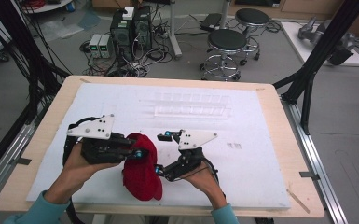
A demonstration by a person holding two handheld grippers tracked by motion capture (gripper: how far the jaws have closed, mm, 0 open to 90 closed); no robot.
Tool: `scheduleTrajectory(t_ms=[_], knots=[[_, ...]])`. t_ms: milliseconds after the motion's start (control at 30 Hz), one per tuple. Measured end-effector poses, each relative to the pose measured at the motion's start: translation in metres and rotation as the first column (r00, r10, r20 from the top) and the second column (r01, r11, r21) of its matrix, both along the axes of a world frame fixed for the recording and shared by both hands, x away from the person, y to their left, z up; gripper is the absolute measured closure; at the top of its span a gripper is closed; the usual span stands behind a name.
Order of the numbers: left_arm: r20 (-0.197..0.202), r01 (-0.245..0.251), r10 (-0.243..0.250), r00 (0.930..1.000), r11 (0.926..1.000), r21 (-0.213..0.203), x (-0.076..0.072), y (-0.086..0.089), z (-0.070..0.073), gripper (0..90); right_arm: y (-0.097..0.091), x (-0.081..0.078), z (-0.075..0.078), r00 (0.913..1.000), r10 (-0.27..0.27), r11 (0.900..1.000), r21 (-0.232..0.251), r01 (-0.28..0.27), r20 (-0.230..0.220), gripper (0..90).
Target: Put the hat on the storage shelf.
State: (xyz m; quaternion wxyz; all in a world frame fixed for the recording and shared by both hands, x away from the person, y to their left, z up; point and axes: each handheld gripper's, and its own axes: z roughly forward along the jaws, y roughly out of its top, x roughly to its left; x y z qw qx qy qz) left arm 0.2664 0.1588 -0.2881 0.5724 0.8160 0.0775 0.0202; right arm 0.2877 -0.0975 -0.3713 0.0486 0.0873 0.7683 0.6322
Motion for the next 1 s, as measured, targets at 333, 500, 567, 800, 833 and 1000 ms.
scheduleTrajectory(t_ms=[333,500,567,800,833,1000], knots=[[0.009,0.019,-0.019,0.9998,0.9998,0.004,0.0000,-0.0005,-0.0006,87.5,0.0006,-0.0018,0.0018,0.9943,0.106,0.9943,-0.001,-0.106,-0.003,46.2],[0.015,0.011,-0.011,0.9998,0.9999,0.011,0.0002,0.0000,-0.0011,87.4,0.0029,-0.0039,0.0033,0.9929,0.119,0.9929,-0.014,-0.118,0.007,69.7],[0.012,0.006,-0.006,0.9999,0.9999,0.008,0.0007,0.0008,-0.0019,87.4,0.0031,-0.0043,0.0038,0.9933,0.116,0.9931,-0.019,-0.115,0.008,72.7],[-0.010,-0.017,0.017,0.9998,0.9999,-0.003,0.0016,0.0036,-0.0053,86.9,0.0009,-0.0038,0.0047,0.9948,0.100,0.9945,-0.030,-0.100,-0.019,85.2],[-0.008,-0.016,0.016,0.9998,0.9999,-0.005,0.0021,0.0037,-0.0056,86.4,0.0007,-0.0039,0.0048,0.9954,0.095,0.9949,-0.035,-0.095,-0.018,85.4],[-0.061,-0.051,0.049,0.9969,0.9982,-0.032,0.0050,0.0069,-0.0068,76.4,-0.0018,-0.0033,0.0054,0.9976,0.067,0.9973,-0.028,-0.067,-0.021,85.5]])
